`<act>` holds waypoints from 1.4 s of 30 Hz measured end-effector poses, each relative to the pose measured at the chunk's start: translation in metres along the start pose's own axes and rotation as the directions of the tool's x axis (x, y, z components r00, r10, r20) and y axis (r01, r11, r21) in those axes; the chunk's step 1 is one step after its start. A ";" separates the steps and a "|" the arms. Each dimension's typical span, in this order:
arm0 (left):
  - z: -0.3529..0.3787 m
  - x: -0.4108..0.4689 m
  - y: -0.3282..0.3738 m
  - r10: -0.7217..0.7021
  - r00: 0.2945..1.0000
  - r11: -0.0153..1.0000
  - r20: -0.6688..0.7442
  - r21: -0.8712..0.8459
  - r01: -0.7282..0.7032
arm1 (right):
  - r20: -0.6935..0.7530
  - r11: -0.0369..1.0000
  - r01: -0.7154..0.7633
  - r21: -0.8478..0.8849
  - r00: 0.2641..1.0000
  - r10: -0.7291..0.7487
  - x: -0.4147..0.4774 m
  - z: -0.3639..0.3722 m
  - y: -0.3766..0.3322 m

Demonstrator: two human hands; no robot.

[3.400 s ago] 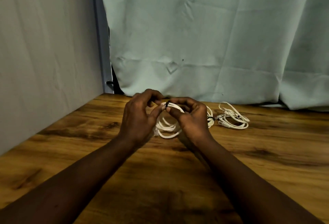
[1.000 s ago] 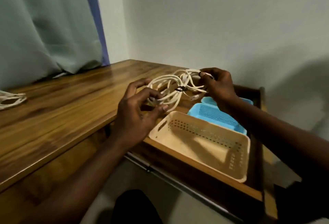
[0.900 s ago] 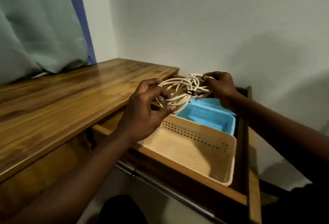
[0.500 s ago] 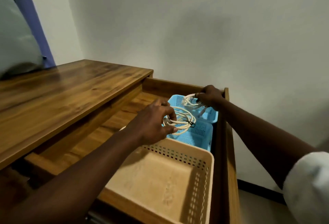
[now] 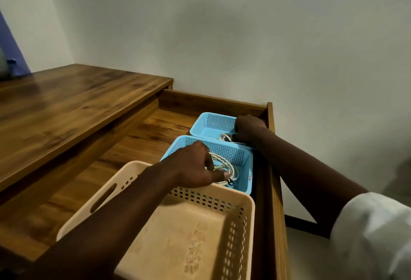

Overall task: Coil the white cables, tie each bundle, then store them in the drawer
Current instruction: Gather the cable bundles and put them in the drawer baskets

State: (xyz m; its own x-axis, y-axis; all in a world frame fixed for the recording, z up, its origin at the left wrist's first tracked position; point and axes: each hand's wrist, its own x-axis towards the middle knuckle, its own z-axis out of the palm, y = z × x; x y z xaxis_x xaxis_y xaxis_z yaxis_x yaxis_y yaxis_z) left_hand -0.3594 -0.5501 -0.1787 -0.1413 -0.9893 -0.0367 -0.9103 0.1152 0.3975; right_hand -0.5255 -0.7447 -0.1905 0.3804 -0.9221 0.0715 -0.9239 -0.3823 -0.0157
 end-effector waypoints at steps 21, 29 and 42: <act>-0.114 -0.268 -0.129 -0.162 0.652 0.983 -0.741 -0.062 0.174 | -0.322 0.540 0.661 0.522 0.738 -0.593 -0.120 -0.080 -0.318; -0.160 -0.378 -0.219 -0.391 0.433 0.824 -0.812 -0.099 0.559 | -0.094 0.576 0.743 0.341 0.636 -0.766 -0.141 -0.057 -0.479; -0.213 -0.407 -0.368 -0.720 0.188 0.469 -0.668 -0.270 0.841 | -0.114 0.567 0.787 0.242 0.603 -0.789 -0.135 -0.050 -0.503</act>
State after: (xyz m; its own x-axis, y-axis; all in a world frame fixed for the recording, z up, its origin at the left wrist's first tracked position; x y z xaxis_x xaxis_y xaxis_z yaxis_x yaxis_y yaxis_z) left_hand 0.1160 -0.2090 -0.1145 0.8889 -0.3284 0.3193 -0.4411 -0.8017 0.4033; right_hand -0.1139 -0.4250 -0.1428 0.9541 -0.2475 0.1689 -0.2140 -0.9573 -0.1942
